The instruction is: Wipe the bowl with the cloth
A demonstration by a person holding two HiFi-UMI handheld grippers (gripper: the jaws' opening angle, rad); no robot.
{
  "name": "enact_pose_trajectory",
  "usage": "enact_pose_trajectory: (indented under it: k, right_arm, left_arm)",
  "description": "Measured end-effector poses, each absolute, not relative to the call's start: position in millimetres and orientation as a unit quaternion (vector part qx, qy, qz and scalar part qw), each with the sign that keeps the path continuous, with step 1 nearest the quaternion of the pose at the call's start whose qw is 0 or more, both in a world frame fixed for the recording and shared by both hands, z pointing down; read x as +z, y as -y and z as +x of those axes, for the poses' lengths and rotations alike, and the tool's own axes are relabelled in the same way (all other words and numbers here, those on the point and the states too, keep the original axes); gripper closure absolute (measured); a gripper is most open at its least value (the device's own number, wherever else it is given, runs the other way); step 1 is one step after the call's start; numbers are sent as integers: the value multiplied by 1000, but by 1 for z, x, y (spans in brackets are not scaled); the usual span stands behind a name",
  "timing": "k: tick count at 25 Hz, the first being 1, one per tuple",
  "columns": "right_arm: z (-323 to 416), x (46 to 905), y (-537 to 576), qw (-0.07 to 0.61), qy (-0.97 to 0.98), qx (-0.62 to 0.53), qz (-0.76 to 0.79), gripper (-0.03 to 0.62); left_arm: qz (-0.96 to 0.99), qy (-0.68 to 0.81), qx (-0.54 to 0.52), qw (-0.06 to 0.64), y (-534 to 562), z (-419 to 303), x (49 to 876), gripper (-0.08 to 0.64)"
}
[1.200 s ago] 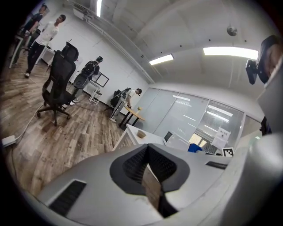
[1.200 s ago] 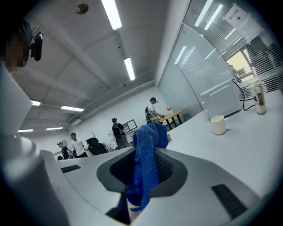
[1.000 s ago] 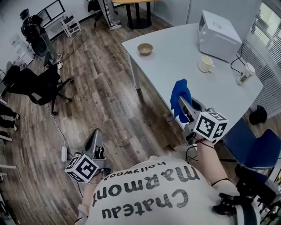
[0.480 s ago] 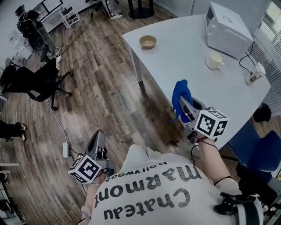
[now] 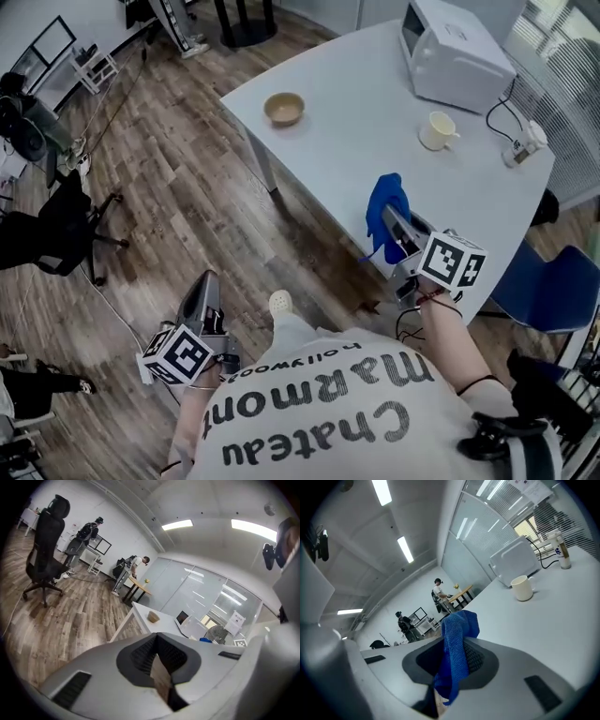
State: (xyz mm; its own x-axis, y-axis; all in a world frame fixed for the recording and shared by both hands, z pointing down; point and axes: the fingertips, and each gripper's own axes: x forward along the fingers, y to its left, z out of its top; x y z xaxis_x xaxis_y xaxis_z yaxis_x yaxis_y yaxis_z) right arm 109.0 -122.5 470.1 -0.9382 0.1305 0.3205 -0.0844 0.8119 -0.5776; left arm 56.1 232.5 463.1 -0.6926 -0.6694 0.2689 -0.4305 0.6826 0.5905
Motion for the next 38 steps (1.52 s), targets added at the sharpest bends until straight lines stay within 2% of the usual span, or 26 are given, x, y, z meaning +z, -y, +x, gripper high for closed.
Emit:
enact_pose_trajectory:
  k: [10,22,28,34,38]
  right_arm:
    - [56,450,105,147,934,322,42,526]
    - [-13,445,74,120,925,355,57,526]
    - [-44,448,64,134,929,341,52,526]
    - [-57,454,77,168,947,265,61,526]
    - [-83,468,99,180,946,262,63,526]
  left_arm:
    - [376,859,-246,244,-232,-49,444,560]
    - [393,857,-248,223,-261,-124,433,560]
    - [393,855,-254,222,-264,-152,437,560]
    - [397,843,-259,255,-234,-166,458,559]
    - [401,840,-251,267,-207,-187,463,560]
